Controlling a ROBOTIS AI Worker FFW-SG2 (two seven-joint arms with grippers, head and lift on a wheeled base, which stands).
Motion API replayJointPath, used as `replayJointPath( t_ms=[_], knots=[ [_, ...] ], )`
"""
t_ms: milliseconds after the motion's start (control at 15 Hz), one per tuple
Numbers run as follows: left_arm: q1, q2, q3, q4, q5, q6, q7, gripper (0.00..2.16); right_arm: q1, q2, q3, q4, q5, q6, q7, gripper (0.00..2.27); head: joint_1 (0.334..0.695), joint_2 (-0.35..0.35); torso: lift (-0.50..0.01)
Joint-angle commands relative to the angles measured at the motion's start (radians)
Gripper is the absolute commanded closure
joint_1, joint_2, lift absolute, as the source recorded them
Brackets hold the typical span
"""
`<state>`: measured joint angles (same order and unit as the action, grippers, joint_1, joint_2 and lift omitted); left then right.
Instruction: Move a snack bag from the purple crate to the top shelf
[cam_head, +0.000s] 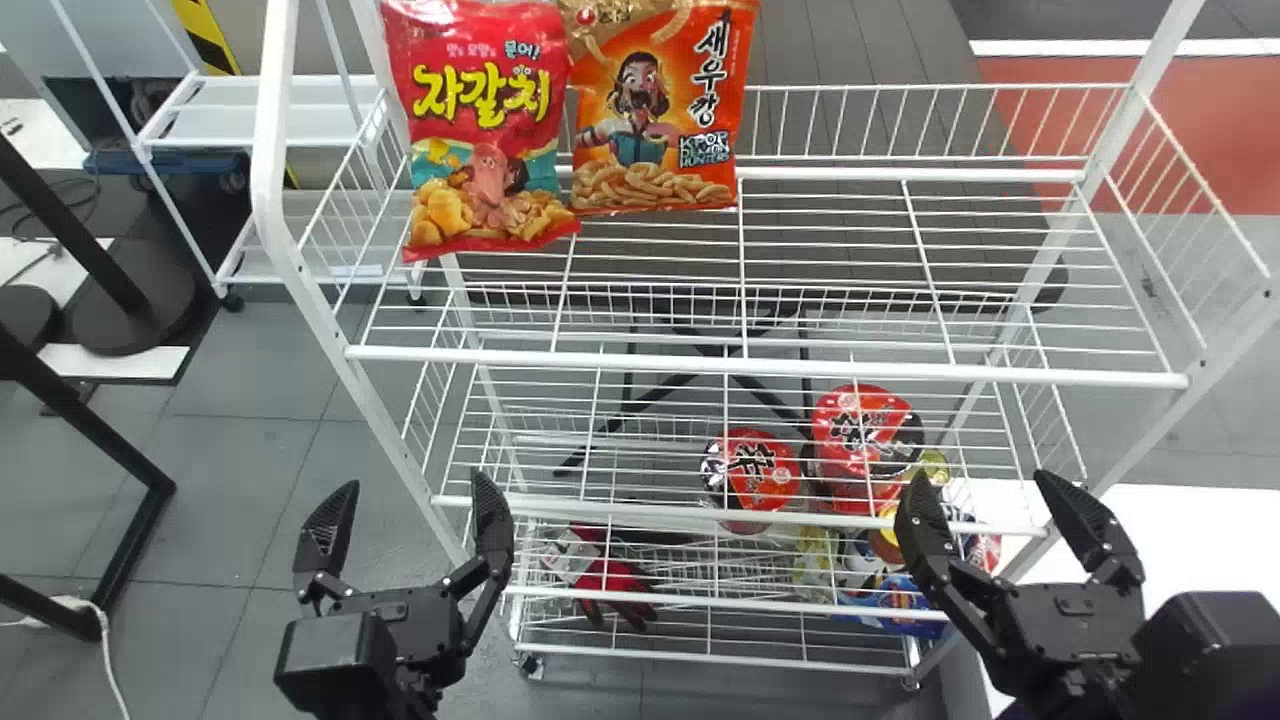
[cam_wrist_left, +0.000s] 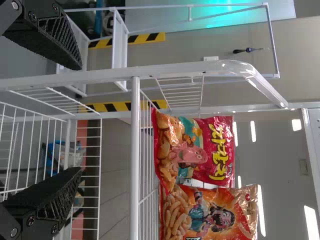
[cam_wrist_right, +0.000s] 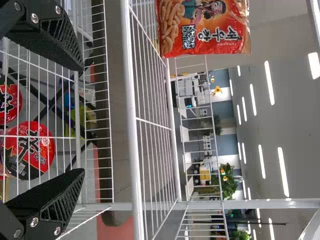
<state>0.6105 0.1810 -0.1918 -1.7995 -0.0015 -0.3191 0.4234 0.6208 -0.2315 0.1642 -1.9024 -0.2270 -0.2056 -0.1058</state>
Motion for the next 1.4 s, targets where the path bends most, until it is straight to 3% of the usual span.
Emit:
replayJointPath(
  t_ms=[0,1333],
  knots=[
    [0.000,0.000,0.000,0.000,0.000,-0.001,0.000,0.10,0.000,0.001,0.000,0.003,0.002,-0.007,0.000,0.08,0.695,0.057,-0.114],
    [0.000,-0.005,-0.005,0.002,-0.006,-0.001,0.003,0.10,-0.003,-0.002,0.005,0.013,0.012,-0.028,-0.014,0.08,0.695,0.052,-0.194]
  ],
)
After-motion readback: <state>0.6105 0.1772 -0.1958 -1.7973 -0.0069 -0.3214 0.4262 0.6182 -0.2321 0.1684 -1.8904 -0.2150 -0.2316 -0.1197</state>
